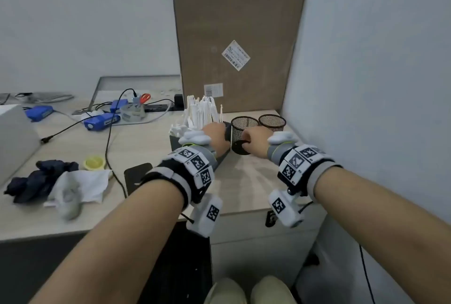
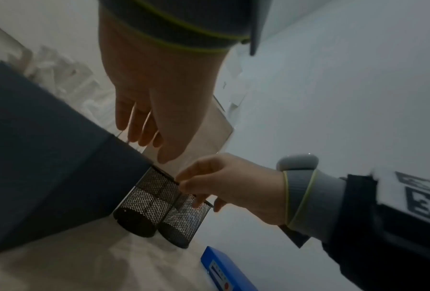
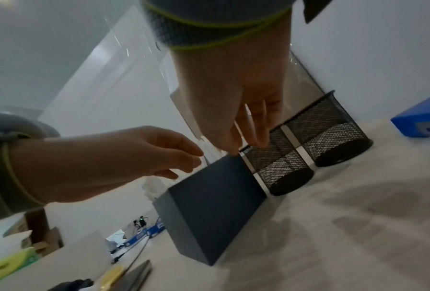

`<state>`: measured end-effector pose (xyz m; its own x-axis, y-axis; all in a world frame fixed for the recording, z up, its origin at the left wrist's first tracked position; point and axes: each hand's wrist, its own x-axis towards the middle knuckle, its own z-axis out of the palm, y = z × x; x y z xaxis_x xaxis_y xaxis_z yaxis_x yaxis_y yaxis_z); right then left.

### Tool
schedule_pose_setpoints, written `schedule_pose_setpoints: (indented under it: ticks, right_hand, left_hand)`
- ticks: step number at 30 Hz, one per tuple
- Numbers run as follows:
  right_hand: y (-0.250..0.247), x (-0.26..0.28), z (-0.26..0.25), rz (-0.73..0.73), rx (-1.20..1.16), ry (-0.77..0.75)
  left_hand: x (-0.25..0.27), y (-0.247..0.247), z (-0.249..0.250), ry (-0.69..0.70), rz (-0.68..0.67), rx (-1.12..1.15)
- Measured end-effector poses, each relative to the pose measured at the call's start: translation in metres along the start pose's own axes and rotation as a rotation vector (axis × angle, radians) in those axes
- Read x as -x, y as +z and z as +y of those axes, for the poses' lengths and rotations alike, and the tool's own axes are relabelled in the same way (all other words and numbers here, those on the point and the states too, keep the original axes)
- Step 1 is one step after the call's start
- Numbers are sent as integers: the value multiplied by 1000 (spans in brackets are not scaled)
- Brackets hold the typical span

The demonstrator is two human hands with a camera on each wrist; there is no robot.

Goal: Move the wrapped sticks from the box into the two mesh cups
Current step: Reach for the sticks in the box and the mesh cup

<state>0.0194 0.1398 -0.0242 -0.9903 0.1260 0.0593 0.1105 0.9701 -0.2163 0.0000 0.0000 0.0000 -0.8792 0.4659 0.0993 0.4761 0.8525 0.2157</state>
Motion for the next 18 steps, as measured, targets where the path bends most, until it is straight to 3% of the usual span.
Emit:
schedule_pose_setpoints:
  ticks: [4,10,18]
  right_hand:
    - [8,-24,8,90,-45,54]
    - [18,-59,20,30,24,35]
    - [17,-49,34,87,-57,-26]
  left_hand:
    - [-19,16,-7,-73,-30,25]
    - [-43,23,-12,-59,-37,-33]
    - [-43,5,-13,-28,-162,-119]
